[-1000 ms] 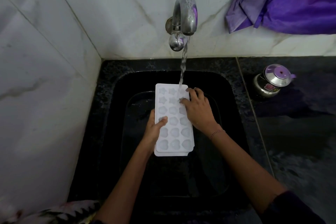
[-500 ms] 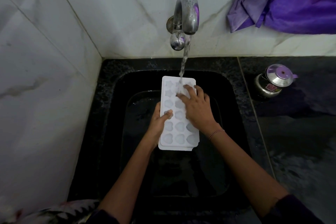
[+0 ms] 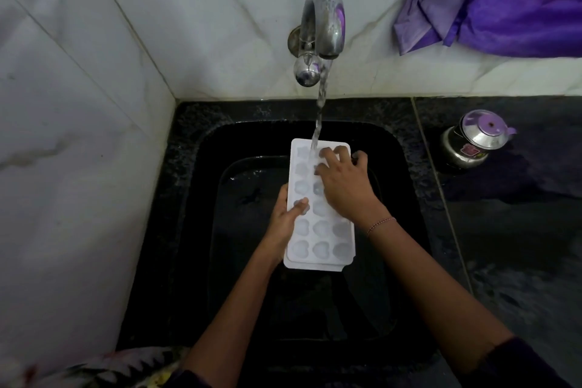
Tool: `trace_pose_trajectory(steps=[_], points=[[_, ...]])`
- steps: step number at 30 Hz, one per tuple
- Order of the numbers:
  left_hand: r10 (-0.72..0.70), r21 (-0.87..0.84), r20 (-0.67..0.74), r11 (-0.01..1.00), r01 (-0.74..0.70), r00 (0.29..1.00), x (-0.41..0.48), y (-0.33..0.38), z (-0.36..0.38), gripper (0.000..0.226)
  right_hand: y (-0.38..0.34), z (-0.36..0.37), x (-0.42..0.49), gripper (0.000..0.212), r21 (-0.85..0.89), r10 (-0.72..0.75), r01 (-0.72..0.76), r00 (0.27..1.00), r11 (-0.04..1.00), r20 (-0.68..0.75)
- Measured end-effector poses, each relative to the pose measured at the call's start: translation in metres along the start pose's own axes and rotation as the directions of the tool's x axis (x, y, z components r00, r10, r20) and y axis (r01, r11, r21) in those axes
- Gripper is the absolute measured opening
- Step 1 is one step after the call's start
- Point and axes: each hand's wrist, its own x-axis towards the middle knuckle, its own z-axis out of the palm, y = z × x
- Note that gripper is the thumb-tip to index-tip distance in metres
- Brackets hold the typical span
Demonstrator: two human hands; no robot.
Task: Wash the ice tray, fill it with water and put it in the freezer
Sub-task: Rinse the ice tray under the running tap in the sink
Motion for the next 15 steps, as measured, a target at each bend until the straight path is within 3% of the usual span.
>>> trace_pose_trajectory(steps=[4,7,13,15], points=[[0.024,-0.009,-0.016,1.000,-0.025,1.000,0.003,0.001,0.009,0.028,-0.011,0.007,-0.005,0.024,-0.001,0.092,-0.094,0.973,0.996,-0.211],[0.011,-0.026,-0.016,1.000,-0.011,1.000,0.004,0.001,0.007,0.034,-0.009,0.013,-0.007,0.030,0.064,0.105,-0.088,0.934,0.994,-0.341],[-0.028,-0.045,0.062,0.999,0.031,0.998,-0.004,-0.004,0.013,0.038,-0.016,0.011,-0.005,0.029,0.009,0.073,-0.073,0.977,0.997,-0.201],[-0.023,-0.041,0.058,0.999,0.026,0.998,-0.006,-0.003,0.009,0.038,-0.014,0.013,-0.005,0.027,0.029,0.060,-0.055,0.970,0.998,-0.234]])
